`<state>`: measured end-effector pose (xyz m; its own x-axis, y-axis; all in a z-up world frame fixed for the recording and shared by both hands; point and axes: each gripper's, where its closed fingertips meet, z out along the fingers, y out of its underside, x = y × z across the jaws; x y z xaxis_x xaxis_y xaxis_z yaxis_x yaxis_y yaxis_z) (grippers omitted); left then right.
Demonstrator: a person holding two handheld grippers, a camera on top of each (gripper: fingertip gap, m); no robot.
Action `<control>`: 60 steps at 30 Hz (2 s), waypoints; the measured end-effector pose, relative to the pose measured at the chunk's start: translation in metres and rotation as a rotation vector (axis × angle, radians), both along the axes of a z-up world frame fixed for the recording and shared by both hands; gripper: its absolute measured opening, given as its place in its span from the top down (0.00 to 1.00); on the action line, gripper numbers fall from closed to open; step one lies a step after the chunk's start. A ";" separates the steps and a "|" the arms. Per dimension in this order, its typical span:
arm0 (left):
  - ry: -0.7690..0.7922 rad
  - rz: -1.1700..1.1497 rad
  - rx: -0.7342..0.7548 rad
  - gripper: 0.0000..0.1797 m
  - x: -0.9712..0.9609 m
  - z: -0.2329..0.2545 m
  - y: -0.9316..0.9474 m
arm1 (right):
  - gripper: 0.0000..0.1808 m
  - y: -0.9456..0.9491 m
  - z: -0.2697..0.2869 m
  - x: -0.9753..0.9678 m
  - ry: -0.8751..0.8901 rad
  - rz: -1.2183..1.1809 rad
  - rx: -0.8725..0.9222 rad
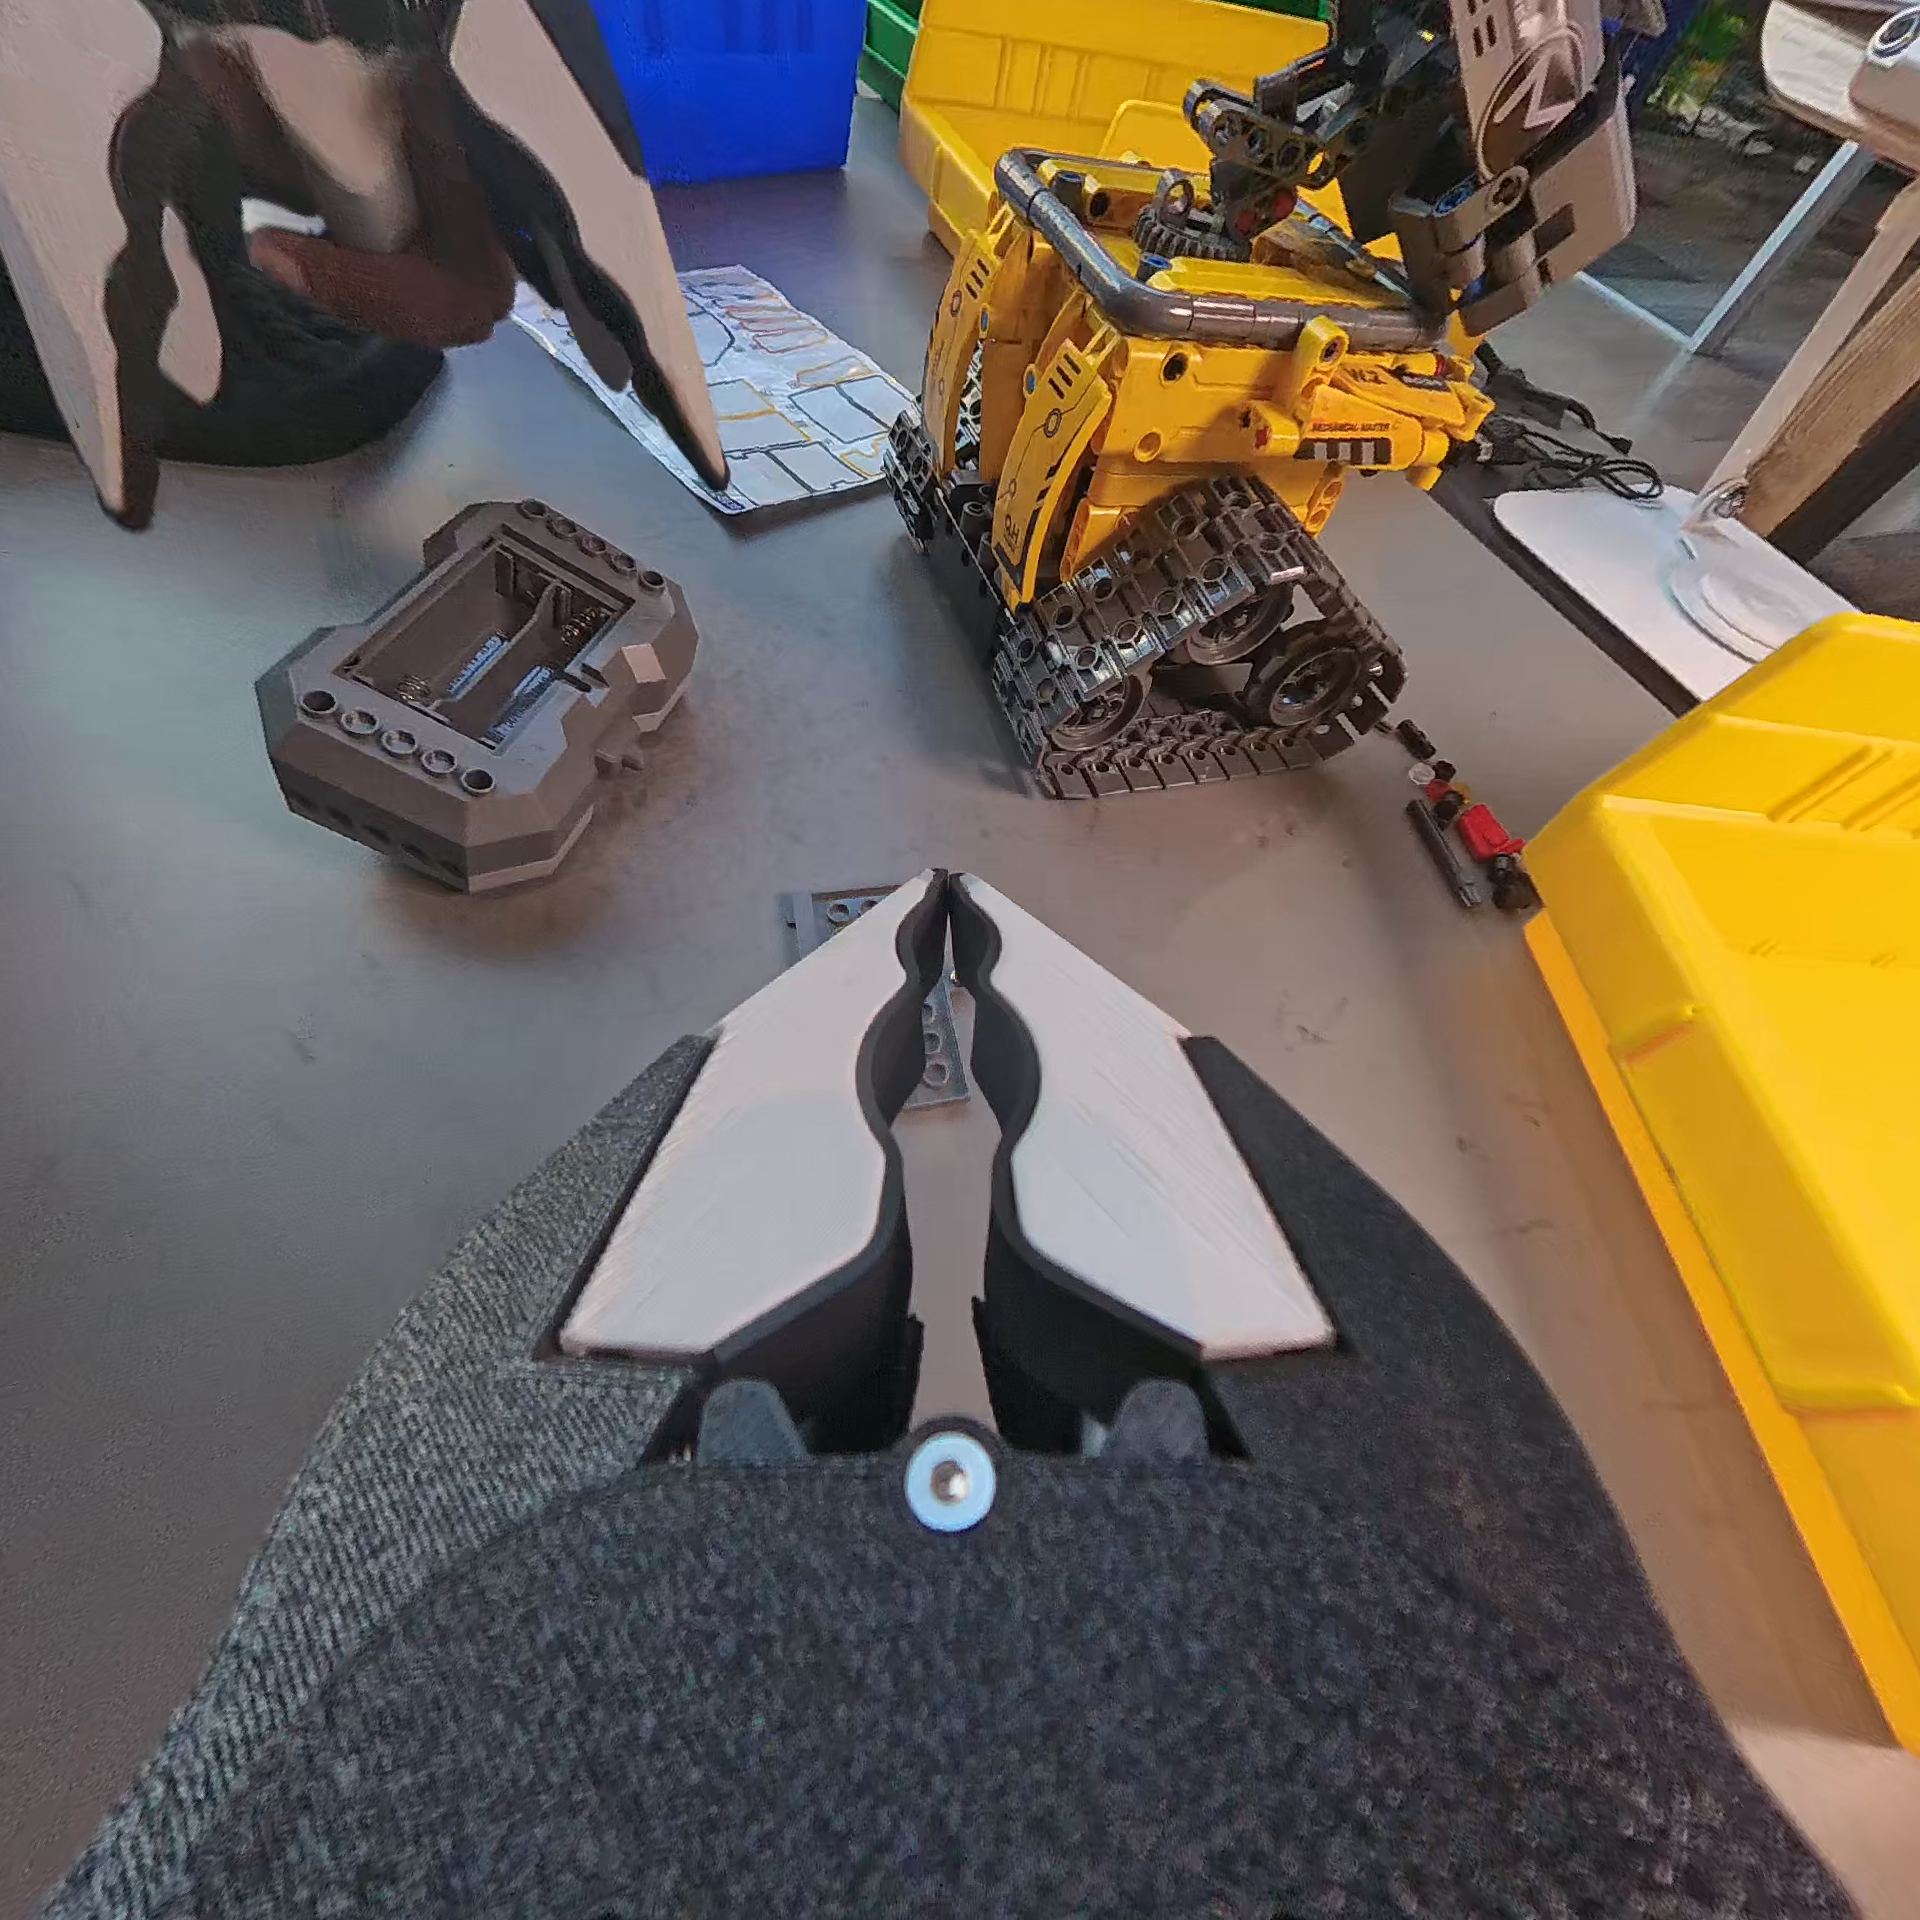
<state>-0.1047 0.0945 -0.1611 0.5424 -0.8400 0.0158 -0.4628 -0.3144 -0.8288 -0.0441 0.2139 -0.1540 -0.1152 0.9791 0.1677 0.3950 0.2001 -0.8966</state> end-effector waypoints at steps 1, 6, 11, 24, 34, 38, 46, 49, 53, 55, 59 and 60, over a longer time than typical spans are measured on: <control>0.032 0.008 -0.003 0.35 0.003 -0.008 0.003 | 1.00 0.001 0.001 0.000 0.004 -0.004 0.003; 0.174 -0.031 -0.011 0.45 0.010 -0.034 0.009 | 0.96 0.008 0.002 -0.002 0.023 -0.034 0.003; 0.172 -0.014 0.006 0.49 0.009 -0.036 0.011 | 0.96 0.005 0.000 -0.002 0.017 -0.031 0.027; 0.194 0.188 0.043 0.51 -0.039 -0.034 0.031 | 0.96 0.009 0.006 -0.004 0.048 -0.056 0.047; -0.227 0.497 0.428 0.48 -0.091 0.076 0.052 | 0.95 0.013 0.011 -0.003 0.074 -0.080 0.059; -0.219 0.843 0.580 0.44 -0.164 0.097 0.054 | 0.95 0.019 0.018 -0.002 0.111 -0.115 0.070; -0.178 0.883 0.478 0.46 -0.177 0.072 0.060 | 0.89 0.047 0.038 0.006 0.203 -0.267 0.095; -0.090 0.817 0.426 0.46 -0.163 0.052 0.066 | 0.87 0.060 0.036 0.011 0.176 -0.331 0.102; -0.072 0.682 0.356 0.47 -0.136 0.035 0.067 | 0.82 0.067 0.019 0.015 0.072 -0.336 0.092; -0.109 0.554 0.316 0.49 -0.115 0.031 0.062 | 0.82 0.062 0.012 0.015 0.039 -0.302 0.086; -0.170 0.266 0.113 0.46 -0.068 0.009 0.037 | 0.79 0.041 0.000 0.013 -0.032 -0.163 0.059; -0.119 0.243 0.086 0.44 -0.063 0.000 0.035 | 0.79 0.035 -0.002 0.013 -0.047 -0.129 0.054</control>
